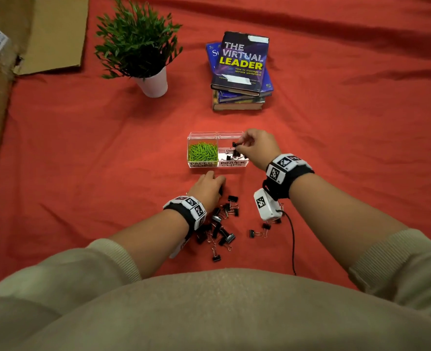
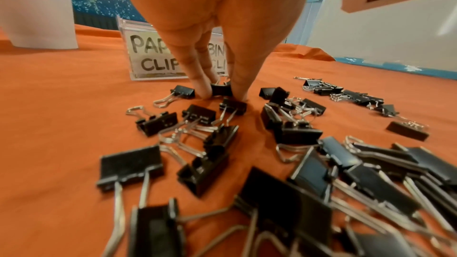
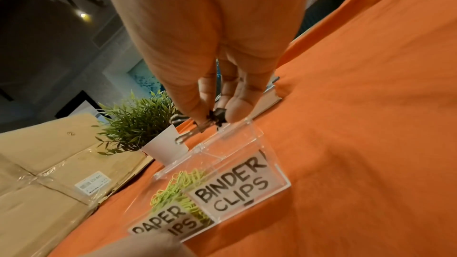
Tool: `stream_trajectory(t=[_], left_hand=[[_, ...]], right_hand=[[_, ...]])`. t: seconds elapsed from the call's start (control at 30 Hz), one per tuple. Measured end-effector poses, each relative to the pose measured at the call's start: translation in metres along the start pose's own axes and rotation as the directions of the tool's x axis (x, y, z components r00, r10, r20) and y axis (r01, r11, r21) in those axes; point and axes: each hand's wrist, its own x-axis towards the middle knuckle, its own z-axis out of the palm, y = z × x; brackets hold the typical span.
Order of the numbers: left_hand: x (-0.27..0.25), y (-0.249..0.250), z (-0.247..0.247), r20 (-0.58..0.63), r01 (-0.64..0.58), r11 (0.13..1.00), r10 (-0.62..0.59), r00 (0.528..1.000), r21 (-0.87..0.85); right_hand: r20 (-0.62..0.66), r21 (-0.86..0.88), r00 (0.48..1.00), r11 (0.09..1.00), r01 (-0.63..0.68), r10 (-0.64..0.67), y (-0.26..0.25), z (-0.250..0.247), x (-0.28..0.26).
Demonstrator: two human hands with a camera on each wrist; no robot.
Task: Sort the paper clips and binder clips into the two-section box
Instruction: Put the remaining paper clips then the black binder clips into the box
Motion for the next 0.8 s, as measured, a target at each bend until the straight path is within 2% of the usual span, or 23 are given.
stream_trajectory(t=[0.17,0.23,0.3,0.4,0.47,0.63,0.8], left_hand=[[-0.001,-0.006,-0.001,-0.011,-0.045,0.999,0.045,0.999,-0.016],[-0.002,-0.007,-0.002,-0.016,-0.063,0.998,0.062,0.998,-0.017],[-0.002,-0.006,-0.003,-0.022,-0.071,0.997,0.070,0.997,-0.009],[-0.002,-0.004,-0.004,-0.021,-0.083,0.996,0.083,0.996,0.011],[-0.002,-0.003,-0.006,-0.021,-0.093,0.996,0.093,0.995,0.009],[-0.001,-0.002,-0.011,0.004,-0.106,0.994,0.106,0.994,0.016],[0.000,0.002,-0.015,0.005,-0.084,0.995,0.084,0.996,-0.051]], right_hand=[[-0.028,0.015,0.998,0.999,-0.049,0.049,0.014,-0.005,0.002],[-0.049,-0.036,0.995,0.996,-0.083,0.082,0.029,-0.013,-0.006],[-0.024,-0.174,0.992,0.977,-0.124,0.122,0.048,-0.021,-0.018],[0.129,-0.484,0.959,0.860,-0.162,0.254,0.068,-0.027,-0.043],[0.183,-0.553,0.926,0.813,-0.180,0.329,0.074,-0.024,-0.060],[0.198,-0.509,0.929,0.843,-0.175,0.312,0.081,-0.002,-0.082],[0.237,-0.401,0.946,0.909,-0.113,0.222,0.080,0.019,-0.084]])
